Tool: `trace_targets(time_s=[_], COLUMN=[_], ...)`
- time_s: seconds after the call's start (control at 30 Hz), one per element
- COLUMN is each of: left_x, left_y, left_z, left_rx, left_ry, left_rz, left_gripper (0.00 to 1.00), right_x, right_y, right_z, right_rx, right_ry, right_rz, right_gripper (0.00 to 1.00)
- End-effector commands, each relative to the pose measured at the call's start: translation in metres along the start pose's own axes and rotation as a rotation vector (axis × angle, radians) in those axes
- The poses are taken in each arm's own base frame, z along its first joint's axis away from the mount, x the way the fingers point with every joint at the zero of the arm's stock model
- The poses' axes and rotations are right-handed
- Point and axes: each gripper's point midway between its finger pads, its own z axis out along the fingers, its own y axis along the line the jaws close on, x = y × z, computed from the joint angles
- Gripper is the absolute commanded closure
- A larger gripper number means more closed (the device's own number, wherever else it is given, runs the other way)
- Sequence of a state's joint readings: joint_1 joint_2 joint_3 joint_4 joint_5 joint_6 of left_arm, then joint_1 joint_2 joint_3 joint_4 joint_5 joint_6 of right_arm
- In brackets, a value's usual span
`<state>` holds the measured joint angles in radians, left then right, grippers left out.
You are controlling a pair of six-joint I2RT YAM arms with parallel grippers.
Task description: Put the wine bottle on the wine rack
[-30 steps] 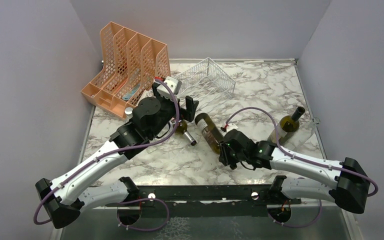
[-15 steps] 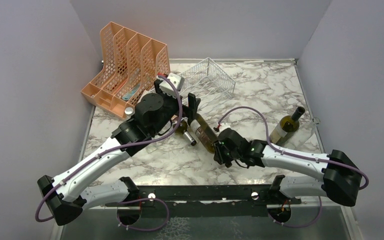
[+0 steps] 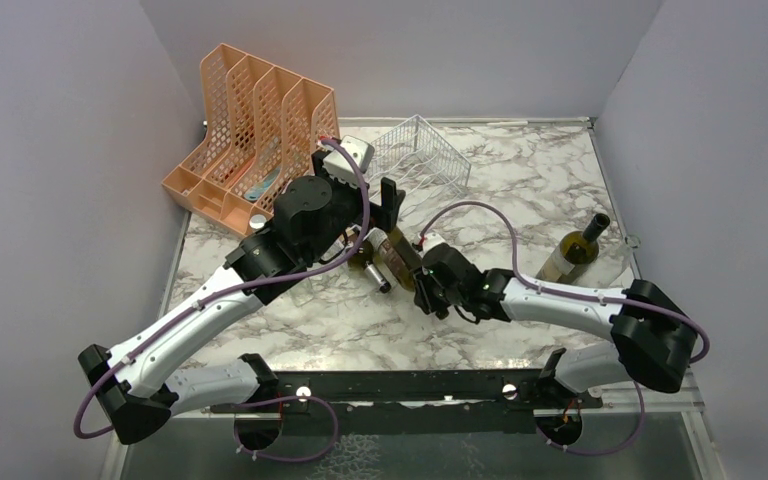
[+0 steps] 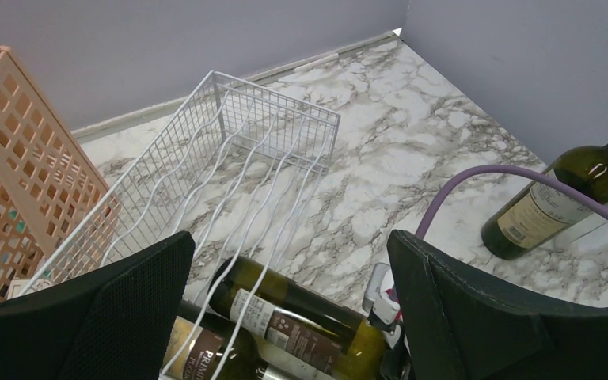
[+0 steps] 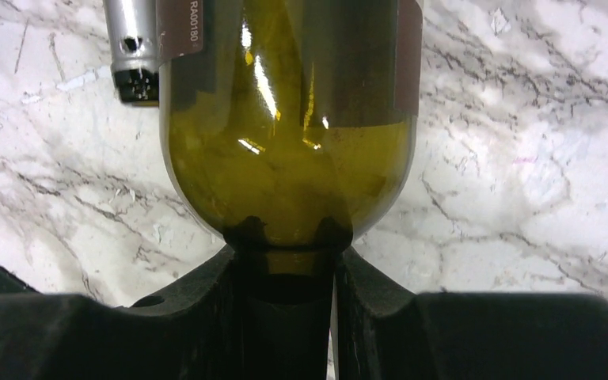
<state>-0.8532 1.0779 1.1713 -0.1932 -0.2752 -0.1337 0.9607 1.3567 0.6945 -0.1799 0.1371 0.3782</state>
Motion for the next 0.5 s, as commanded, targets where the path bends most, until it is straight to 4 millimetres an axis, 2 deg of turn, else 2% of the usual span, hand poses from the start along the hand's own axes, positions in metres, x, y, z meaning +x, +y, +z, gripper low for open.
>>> trace_targets(time_s=[0.0,0.47], left_x=[-0.014,-0.024], left_y=[-0.006,-0.003], left_z=[-0.005,-0.016], left_rx=[0.028,0.027], left_ry=[-0.016,-0.032], left_rz=[-0.007,-0.014], left_gripper=[0.01,0.01], right_x=[-0.073,-0.131], right_y=[0.027,0.014], right_z=[0.002,0.050], right_rx=[-0.100,-0.086], right_ry=[-0.209,-0.240], right_rz=[-0.038,-0.134], right_gripper=[0.99,0.97])
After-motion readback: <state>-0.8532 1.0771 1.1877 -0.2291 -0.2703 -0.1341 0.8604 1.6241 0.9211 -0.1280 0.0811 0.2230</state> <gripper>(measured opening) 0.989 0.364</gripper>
